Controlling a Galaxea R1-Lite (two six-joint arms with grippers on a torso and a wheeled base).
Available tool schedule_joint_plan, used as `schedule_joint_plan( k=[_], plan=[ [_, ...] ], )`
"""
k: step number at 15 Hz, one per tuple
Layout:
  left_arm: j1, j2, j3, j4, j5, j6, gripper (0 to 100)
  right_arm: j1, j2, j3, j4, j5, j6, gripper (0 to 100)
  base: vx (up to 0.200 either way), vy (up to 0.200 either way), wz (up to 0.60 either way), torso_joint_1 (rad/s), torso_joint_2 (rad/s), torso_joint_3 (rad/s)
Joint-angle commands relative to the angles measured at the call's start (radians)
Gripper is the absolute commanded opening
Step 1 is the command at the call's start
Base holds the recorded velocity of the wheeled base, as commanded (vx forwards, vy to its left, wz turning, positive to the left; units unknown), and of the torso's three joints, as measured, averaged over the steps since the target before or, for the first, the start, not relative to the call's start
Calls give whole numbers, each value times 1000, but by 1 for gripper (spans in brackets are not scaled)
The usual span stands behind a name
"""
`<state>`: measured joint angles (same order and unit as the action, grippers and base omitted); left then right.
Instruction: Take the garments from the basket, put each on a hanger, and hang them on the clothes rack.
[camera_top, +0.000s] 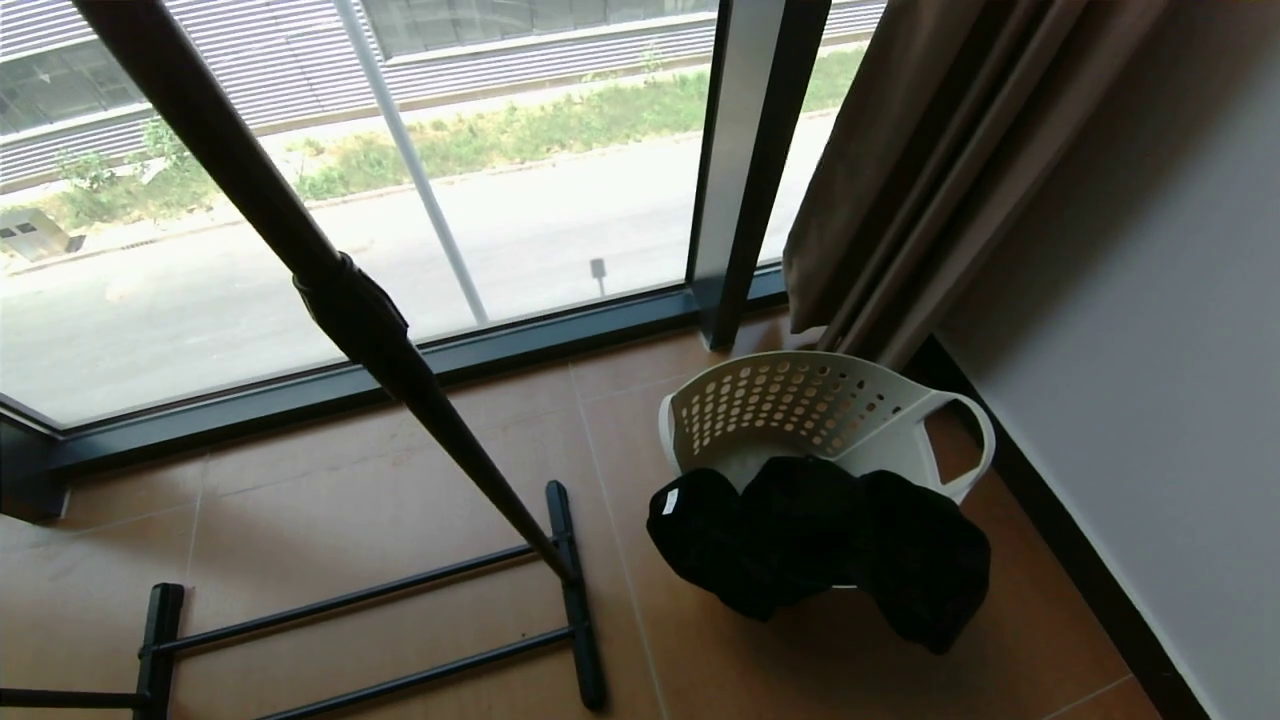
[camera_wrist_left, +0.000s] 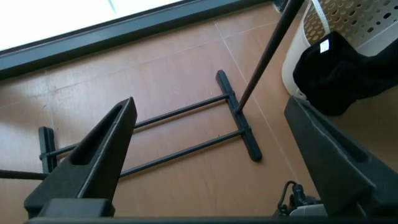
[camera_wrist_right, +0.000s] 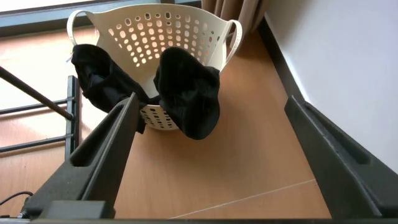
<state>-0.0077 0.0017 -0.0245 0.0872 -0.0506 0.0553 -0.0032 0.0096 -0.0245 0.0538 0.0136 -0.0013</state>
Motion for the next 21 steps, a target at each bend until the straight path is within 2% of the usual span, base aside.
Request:
schedule_joint_plan(
  k=[1,16,17,18,21],
  plan=[
    [-2,1,0,0,0,0,100,-1,0,0,0,0,0,100,0,0,0,2,2,-203],
    [2,-2,1,-1,3,1,100,0,21,-8,20,-17,-2,100,0,0,0,1,2,-171],
    [2,-2,0,-1,5,0,100,5,181,-32,-2,-4,-51,100,0,0,0,0,0,0],
    [2,-2,0,-1,3,0,100,14,326,-80,-63,-3,-65,100,0,0,0,0,0,0],
    [2,-2,0,-1,3,0,100,32,745,-172,-246,-4,-71,100,0,0,0,0,0,0]
  ],
)
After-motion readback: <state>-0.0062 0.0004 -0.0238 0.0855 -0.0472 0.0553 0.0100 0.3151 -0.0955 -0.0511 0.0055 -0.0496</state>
